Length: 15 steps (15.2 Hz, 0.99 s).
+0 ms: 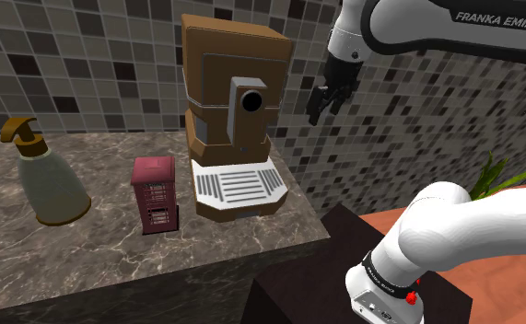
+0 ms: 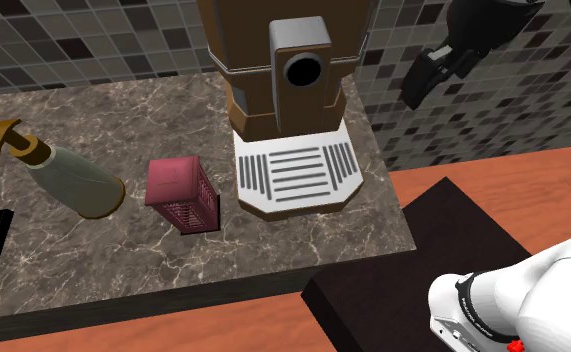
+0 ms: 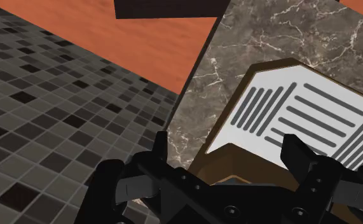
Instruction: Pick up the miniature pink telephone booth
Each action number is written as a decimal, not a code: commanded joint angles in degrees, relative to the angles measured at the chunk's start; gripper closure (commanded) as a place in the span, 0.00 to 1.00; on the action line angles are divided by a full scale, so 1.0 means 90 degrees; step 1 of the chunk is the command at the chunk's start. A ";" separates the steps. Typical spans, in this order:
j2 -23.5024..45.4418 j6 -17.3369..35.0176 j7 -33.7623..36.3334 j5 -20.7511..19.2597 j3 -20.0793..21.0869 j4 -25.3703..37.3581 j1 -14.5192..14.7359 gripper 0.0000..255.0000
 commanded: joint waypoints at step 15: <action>0.1396 0.1172 0.3617 0.2201 0.1440 0.0227 0.0096 0.00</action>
